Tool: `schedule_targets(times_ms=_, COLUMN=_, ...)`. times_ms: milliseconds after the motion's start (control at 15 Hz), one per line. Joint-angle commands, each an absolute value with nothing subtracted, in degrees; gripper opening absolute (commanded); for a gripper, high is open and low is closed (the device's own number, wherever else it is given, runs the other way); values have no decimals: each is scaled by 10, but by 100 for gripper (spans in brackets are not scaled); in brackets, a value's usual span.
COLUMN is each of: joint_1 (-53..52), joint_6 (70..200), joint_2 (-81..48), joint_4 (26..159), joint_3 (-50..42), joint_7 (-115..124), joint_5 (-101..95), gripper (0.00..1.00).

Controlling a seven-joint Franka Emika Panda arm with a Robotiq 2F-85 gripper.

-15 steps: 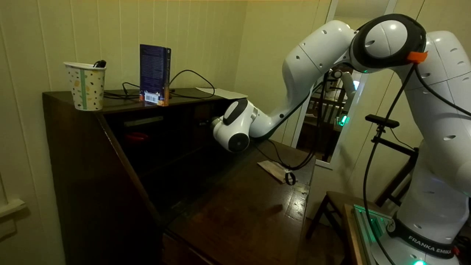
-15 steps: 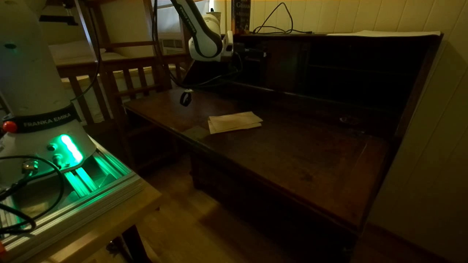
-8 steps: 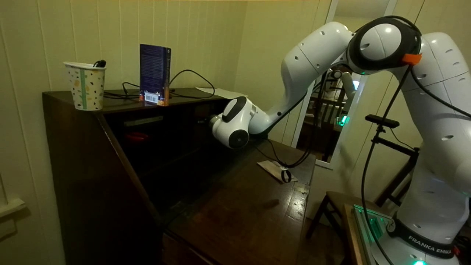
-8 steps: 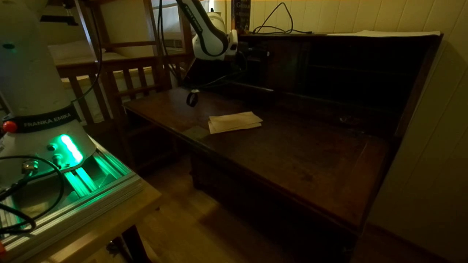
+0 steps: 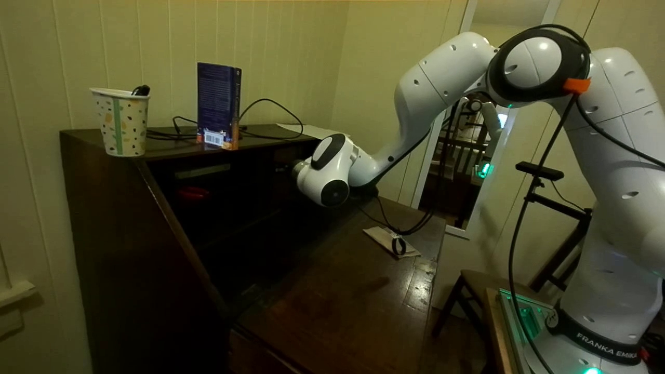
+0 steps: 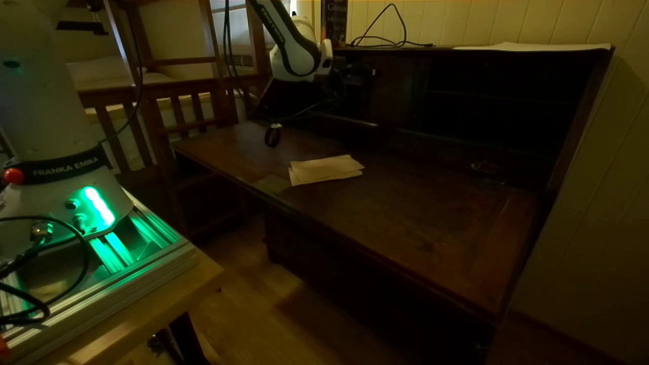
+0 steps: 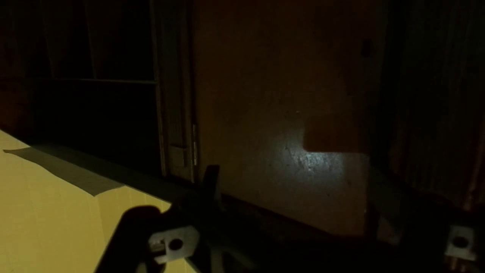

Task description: Open the door of the upper middle compartment

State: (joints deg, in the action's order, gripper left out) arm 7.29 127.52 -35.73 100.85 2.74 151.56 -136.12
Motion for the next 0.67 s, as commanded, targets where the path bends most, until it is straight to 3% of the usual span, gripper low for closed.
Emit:
schedule_targets(times_ms=0, joint_1=72, joint_6=1292, joint_2=-367, joint_4=991, joint_3=28, joint_7=1517, joint_5=-1388, gripper=100)
schedule_targets(times_ms=600, joint_1=76, joint_6=1287, joint_2=-373, joint_4=990, joint_3=28, joint_7=1522, joint_5=-1391, gripper=100)
